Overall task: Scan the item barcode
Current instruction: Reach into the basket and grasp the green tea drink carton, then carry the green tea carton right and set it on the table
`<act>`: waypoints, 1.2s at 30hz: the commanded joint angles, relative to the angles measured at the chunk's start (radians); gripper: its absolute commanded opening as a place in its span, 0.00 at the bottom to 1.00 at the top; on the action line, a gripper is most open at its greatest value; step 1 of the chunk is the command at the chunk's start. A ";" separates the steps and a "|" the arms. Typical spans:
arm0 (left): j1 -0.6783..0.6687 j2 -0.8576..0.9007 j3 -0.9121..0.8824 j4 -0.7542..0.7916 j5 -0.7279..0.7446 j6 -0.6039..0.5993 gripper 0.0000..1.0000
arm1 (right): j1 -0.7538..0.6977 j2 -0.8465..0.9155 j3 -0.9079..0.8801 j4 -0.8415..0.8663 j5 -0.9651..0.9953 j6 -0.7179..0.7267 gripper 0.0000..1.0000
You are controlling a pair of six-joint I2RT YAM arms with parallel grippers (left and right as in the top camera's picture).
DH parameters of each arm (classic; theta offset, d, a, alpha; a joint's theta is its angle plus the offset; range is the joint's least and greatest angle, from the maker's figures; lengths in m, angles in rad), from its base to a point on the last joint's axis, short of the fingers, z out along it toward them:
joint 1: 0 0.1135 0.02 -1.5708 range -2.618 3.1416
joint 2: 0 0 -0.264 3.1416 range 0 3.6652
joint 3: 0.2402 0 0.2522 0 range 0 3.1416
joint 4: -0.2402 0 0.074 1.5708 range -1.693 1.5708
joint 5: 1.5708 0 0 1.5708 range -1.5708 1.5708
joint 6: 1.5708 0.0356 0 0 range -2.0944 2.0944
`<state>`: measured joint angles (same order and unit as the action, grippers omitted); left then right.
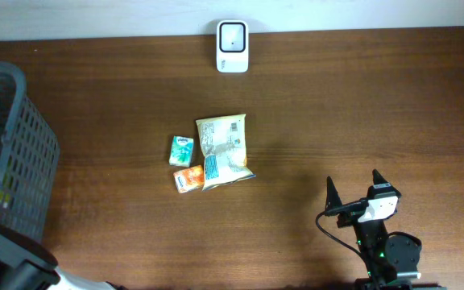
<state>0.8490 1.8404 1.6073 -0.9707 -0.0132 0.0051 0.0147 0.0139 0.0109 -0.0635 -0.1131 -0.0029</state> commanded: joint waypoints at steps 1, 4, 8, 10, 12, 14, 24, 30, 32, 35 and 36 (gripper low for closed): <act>-0.001 -0.007 0.011 0.012 -0.013 0.344 0.99 | 0.006 -0.006 -0.005 -0.005 0.002 0.003 0.99; 0.035 -0.005 -0.041 0.017 -0.013 0.519 0.96 | 0.006 -0.006 -0.005 -0.005 0.002 0.003 0.99; 0.096 -0.004 -0.144 0.098 -0.013 0.573 0.77 | 0.006 -0.006 -0.005 -0.004 0.002 0.003 0.99; 0.095 -0.002 -0.180 0.149 -0.009 0.572 0.68 | 0.006 -0.006 -0.005 -0.004 0.002 0.003 0.99; 0.090 0.014 -0.214 0.193 -0.010 0.572 0.71 | 0.006 -0.006 -0.005 -0.005 0.002 0.003 0.99; 0.090 0.042 -0.216 0.202 -0.010 0.573 0.75 | 0.006 -0.006 -0.005 -0.005 0.002 0.003 0.99; 0.080 0.130 -0.215 0.230 0.077 0.554 0.11 | 0.006 -0.006 -0.005 -0.005 0.002 0.003 0.99; 0.043 0.085 -0.136 0.184 0.077 0.444 0.03 | 0.006 -0.006 -0.005 -0.005 0.002 0.003 0.99; -0.024 0.021 -0.016 0.161 0.077 0.344 0.02 | 0.006 -0.006 -0.005 -0.005 0.002 0.003 0.99; -0.127 -0.080 0.127 0.102 0.075 0.294 0.00 | 0.006 -0.006 -0.005 -0.005 0.002 0.003 0.99; -0.157 -0.136 0.169 0.097 0.065 0.247 0.00 | 0.006 -0.006 -0.005 -0.005 0.002 0.003 0.99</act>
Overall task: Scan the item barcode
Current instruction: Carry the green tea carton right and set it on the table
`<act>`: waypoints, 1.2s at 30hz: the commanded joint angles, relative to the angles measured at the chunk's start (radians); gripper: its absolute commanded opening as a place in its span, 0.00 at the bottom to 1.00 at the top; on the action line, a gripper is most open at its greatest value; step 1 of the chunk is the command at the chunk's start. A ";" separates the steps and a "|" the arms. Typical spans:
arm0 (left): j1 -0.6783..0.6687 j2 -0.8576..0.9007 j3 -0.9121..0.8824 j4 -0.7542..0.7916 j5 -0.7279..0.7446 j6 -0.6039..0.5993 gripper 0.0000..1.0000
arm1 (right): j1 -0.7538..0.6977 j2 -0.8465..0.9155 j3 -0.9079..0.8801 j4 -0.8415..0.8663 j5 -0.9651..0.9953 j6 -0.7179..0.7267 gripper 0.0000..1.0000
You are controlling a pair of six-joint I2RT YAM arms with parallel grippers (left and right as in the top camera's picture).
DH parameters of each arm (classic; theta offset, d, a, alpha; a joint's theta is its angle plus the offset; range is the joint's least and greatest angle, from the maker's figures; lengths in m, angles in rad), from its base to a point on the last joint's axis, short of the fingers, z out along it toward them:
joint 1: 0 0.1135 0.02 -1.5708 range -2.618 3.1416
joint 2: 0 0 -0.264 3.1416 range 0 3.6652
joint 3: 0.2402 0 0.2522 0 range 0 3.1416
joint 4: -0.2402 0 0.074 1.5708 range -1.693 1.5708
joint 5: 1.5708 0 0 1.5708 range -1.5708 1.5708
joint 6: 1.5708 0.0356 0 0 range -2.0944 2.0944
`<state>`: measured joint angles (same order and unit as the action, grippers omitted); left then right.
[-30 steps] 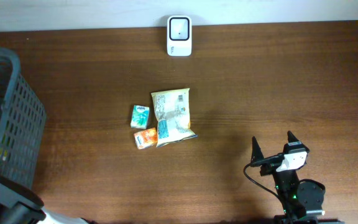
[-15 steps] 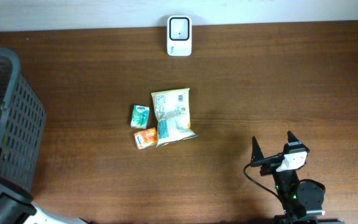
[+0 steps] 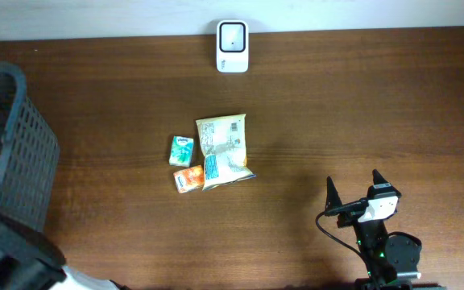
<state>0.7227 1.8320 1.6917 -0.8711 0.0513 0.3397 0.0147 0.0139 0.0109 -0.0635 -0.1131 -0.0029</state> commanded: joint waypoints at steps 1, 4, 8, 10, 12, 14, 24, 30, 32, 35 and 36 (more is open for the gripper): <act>-0.048 -0.199 0.100 -0.002 0.001 -0.131 0.00 | 0.006 -0.006 -0.005 -0.005 0.002 0.003 0.99; -0.104 -0.345 0.100 -0.003 0.030 -0.240 0.00 | 0.006 -0.006 -0.005 -0.005 0.002 0.003 0.99; -0.446 -0.386 0.081 -0.141 0.059 -0.242 0.00 | 0.006 -0.006 -0.005 -0.004 0.002 0.003 0.99; -0.622 -0.380 0.056 -0.145 0.023 -0.242 0.00 | 0.006 -0.006 -0.005 -0.004 0.002 0.003 0.99; -0.746 -0.344 0.055 -0.164 0.023 -0.252 0.00 | 0.006 -0.006 -0.005 -0.005 0.002 0.003 0.99; -0.878 -0.245 0.055 -0.174 0.025 -0.306 0.00 | 0.006 -0.006 -0.005 -0.005 0.002 0.003 0.99; -1.312 0.256 0.055 0.072 0.152 -0.458 0.00 | 0.006 -0.006 -0.005 -0.005 0.002 0.003 0.99; -1.355 0.355 0.055 0.068 0.250 -0.856 0.00 | 0.006 -0.006 -0.005 -0.005 0.002 0.003 0.99; -1.369 0.355 0.055 0.066 0.343 -0.877 0.01 | 0.006 -0.006 -0.005 -0.005 0.002 0.003 0.99; -1.374 0.354 0.055 0.066 0.353 -0.861 1.00 | 0.006 -0.006 -0.005 -0.004 0.002 0.003 0.99; -1.370 0.346 0.056 0.066 0.353 -0.845 0.99 | 0.006 -0.006 -0.005 -0.005 0.002 0.003 0.99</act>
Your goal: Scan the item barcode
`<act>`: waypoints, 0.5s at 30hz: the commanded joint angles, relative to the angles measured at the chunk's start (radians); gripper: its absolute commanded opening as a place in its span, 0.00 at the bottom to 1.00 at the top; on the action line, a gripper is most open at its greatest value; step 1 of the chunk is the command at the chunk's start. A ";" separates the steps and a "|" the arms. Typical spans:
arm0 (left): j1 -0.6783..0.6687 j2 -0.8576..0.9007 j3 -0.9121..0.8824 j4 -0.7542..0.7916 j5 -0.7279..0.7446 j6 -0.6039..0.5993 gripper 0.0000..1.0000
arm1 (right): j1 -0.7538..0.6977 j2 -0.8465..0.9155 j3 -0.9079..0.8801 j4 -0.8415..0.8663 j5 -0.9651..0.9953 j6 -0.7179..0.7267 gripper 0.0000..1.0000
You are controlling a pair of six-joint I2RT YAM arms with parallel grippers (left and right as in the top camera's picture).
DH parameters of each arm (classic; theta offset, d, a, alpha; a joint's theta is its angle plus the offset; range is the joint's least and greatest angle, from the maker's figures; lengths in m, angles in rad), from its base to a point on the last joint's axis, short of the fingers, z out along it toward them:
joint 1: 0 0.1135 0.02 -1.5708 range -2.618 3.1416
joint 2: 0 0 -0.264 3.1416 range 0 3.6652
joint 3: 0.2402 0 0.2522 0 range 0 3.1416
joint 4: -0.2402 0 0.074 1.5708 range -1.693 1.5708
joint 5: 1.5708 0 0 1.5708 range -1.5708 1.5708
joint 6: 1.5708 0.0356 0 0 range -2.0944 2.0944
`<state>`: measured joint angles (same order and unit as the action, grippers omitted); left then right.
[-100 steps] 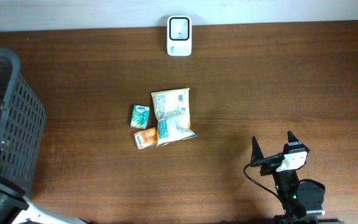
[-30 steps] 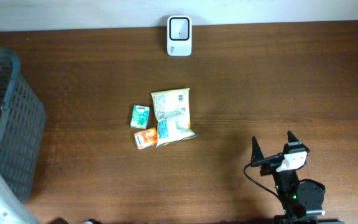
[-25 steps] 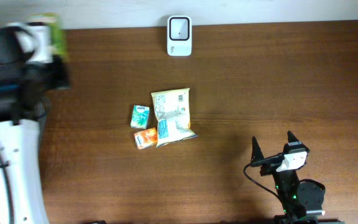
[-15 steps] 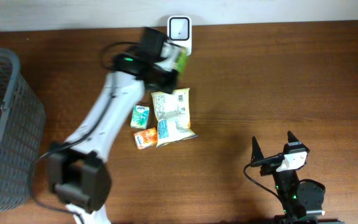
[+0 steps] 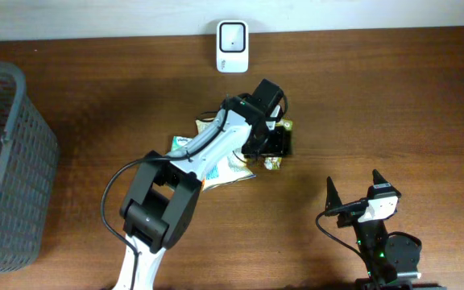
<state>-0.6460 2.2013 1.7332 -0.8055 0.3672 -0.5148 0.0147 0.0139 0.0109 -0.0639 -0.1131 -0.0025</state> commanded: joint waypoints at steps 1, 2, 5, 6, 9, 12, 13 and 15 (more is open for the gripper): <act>0.000 -0.035 0.020 0.000 0.032 0.019 0.99 | 0.006 -0.006 -0.005 -0.004 0.002 0.003 0.99; 0.006 -0.061 0.037 0.001 0.025 0.041 0.99 | 0.006 -0.006 -0.005 -0.004 0.002 0.003 0.99; 0.054 -0.223 0.082 0.000 -0.160 0.137 0.99 | 0.006 -0.006 -0.005 -0.004 0.002 0.003 0.99; 0.080 -0.286 0.084 0.000 -0.226 0.195 0.99 | 0.006 -0.006 -0.005 -0.004 0.002 0.003 0.99; 0.185 -0.447 0.084 -0.043 -0.379 0.338 0.99 | 0.006 -0.006 -0.005 -0.004 0.002 0.003 0.99; 0.336 -0.485 0.084 -0.155 -0.473 0.430 0.99 | 0.006 -0.006 -0.005 -0.004 0.002 0.003 0.99; 0.371 -0.485 0.084 -0.179 -0.473 0.478 0.99 | 0.006 -0.006 -0.005 -0.004 0.002 0.003 0.99; 0.446 -0.485 0.084 -0.203 -0.473 0.528 0.99 | 0.006 -0.006 -0.005 -0.004 0.002 0.003 0.99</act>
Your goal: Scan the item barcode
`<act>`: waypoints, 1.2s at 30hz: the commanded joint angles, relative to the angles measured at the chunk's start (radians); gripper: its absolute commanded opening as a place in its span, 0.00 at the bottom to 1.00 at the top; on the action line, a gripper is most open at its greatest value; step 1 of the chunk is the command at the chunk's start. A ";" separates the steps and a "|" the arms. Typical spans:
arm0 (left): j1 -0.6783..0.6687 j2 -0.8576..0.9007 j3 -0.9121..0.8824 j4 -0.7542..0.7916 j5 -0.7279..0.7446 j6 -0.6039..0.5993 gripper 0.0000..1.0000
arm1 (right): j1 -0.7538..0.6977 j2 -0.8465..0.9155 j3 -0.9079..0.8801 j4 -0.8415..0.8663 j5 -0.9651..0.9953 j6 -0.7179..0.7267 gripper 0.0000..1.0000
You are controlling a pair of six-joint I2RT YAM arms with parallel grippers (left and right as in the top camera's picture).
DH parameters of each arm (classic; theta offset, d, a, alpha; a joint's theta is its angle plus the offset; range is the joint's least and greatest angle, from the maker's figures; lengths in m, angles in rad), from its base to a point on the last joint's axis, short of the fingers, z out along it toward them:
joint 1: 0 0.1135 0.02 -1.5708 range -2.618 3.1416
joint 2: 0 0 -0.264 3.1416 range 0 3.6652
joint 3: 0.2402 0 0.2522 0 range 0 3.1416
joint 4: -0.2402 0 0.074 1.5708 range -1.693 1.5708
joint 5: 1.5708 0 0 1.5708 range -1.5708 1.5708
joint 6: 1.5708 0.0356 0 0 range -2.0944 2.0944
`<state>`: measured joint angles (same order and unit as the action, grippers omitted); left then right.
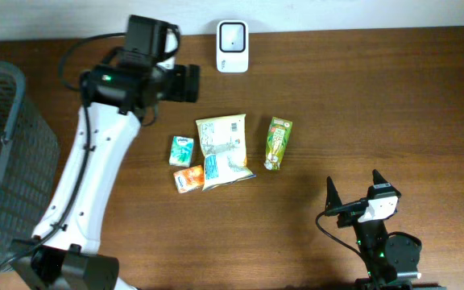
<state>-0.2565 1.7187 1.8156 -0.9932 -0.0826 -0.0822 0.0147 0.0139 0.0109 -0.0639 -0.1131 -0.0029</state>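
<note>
The white barcode scanner [232, 47] stands at the table's back edge. A green pouch [277, 143] lies flat, right of a beige snack bag [222, 151]. A small teal packet [181, 150] and an orange packet [188, 178] lie left of the bag. My left gripper [190, 83] hangs left of the scanner, pointing right; its jaws look open and hold nothing. My right gripper [353, 187] rests open at the front right, empty.
A dark mesh basket [6, 161] stands at the left edge. The left arm [95, 169] stretches from the front left across the table's left part. The right arm's base [389, 250] sits at the front right.
The left gripper was low over the green pouch, right of the beige bag. Now it is back near the scanner's left side, and the pouch lies alone on the table.
At first the left arm was at the far left by the basket and no green pouch lay on the table. Then the left gripper stood with the pouch beside the bag. Now the pouch rests there and the gripper is away. The right arm never moved.
</note>
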 commanded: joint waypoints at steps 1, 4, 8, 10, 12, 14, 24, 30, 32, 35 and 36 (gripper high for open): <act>0.091 -0.002 0.001 -0.024 -0.023 0.095 0.99 | 0.006 -0.006 -0.005 -0.004 0.002 0.003 0.99; 0.129 -0.002 0.001 -0.034 -0.020 0.095 0.99 | 0.006 -0.006 -0.005 -0.004 0.002 0.003 0.99; 0.129 -0.002 0.001 -0.034 -0.020 0.095 0.99 | 0.006 -0.006 -0.005 -0.004 0.002 0.003 0.99; 0.129 -0.002 0.001 -0.034 -0.020 0.095 0.99 | 0.006 -0.006 -0.005 -0.004 0.002 0.003 0.99; 0.129 -0.002 0.001 -0.034 -0.019 0.095 0.99 | 0.006 -0.006 -0.005 -0.004 0.002 0.003 0.99; 0.129 -0.002 0.001 -0.034 -0.020 0.095 0.99 | 0.006 -0.006 -0.005 -0.004 0.002 0.003 0.99; 0.159 -0.031 0.030 -0.048 0.079 0.095 0.99 | 0.006 -0.006 -0.005 -0.001 0.002 0.003 0.99; 0.268 -0.063 0.032 -0.082 0.120 0.098 0.99 | 0.006 -0.006 -0.004 0.001 -0.095 0.075 0.99; 0.268 -0.063 0.032 -0.082 0.121 0.098 0.99 | 0.006 -0.006 0.010 -0.001 -0.154 0.076 0.99; 0.268 -0.063 0.032 -0.082 0.121 0.098 0.99 | 0.005 0.030 0.069 -0.005 -0.195 0.076 0.99; 0.268 -0.063 0.032 -0.082 0.121 0.098 0.99 | 0.005 0.074 0.106 -0.010 -0.204 0.075 0.99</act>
<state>0.0071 1.6825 1.8290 -1.0740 0.0238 0.0006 0.0147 0.0410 0.0479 -0.0727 -0.2771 0.0574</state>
